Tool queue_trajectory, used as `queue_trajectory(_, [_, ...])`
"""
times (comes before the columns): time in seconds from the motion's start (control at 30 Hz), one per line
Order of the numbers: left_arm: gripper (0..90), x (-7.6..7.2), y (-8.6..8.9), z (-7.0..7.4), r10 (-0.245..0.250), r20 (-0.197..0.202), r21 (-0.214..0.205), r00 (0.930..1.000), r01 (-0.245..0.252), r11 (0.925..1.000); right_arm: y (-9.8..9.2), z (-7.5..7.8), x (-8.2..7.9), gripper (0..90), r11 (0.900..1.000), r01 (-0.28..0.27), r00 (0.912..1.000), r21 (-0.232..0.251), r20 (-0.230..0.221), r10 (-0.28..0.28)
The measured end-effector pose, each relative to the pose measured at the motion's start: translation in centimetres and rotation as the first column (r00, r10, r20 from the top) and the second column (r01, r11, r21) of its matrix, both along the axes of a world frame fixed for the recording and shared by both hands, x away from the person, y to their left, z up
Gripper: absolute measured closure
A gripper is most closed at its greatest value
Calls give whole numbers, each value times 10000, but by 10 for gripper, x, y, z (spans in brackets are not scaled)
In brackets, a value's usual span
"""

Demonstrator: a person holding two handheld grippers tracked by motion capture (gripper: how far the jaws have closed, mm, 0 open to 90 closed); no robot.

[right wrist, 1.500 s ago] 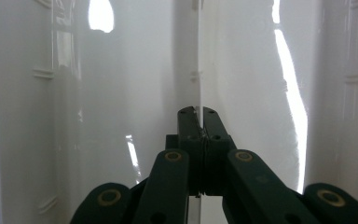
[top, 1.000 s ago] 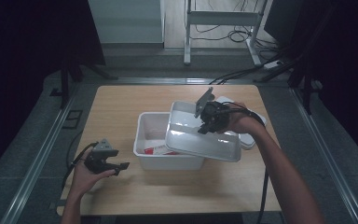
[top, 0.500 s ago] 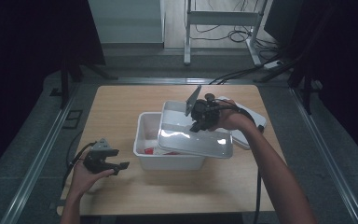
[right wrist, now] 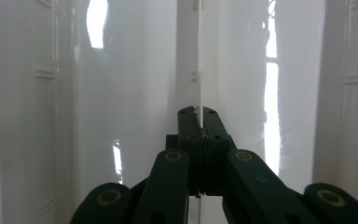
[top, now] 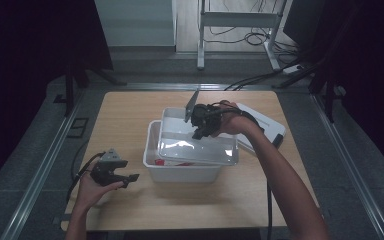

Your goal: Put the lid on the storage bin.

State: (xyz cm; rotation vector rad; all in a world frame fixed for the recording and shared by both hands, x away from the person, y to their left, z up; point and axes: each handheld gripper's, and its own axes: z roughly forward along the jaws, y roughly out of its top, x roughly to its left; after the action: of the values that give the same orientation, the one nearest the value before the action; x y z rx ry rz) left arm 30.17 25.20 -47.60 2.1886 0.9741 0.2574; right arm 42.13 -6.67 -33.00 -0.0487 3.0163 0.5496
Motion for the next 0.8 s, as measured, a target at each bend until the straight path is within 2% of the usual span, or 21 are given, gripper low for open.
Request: queue_trajectory(0.8, [271,0,0,0,-10,-1,35,10000,10,10000,33,-11,4,893,9991,-402,9990,-146,-196,399])
